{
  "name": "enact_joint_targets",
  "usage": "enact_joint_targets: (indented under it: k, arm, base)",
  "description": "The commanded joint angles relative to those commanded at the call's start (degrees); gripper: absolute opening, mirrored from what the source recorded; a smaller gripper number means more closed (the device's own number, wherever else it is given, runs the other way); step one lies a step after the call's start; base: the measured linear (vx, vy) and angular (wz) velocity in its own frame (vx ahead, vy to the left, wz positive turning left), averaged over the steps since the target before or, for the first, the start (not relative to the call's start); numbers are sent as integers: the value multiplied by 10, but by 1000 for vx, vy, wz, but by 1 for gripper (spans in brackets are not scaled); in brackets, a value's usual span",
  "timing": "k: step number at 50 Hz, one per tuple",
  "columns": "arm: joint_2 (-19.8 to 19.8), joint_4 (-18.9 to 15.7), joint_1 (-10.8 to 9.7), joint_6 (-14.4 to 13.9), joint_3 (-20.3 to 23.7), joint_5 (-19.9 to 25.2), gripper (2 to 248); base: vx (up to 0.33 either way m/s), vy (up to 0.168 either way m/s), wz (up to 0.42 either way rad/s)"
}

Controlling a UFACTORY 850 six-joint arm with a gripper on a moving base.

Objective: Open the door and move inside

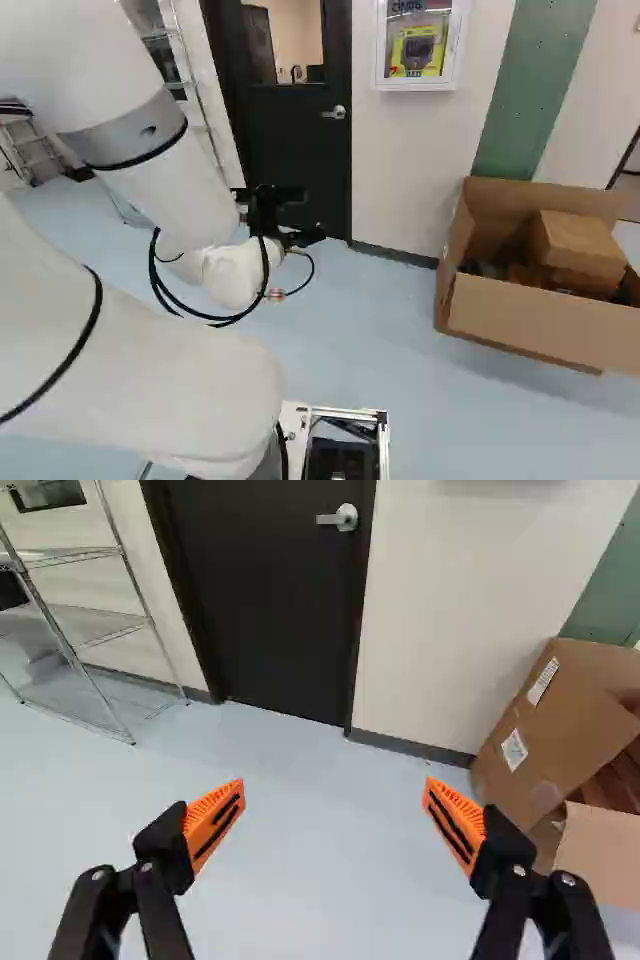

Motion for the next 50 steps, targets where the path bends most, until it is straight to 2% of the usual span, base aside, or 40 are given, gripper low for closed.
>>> enact_joint_targets:
  k: [26,50]
  arm:
    - [0,0,0,0,0,0,247]
    - [0,0,0,0,0,0,247]
  base:
    - [4,0,1]
    - [127,45,-17]
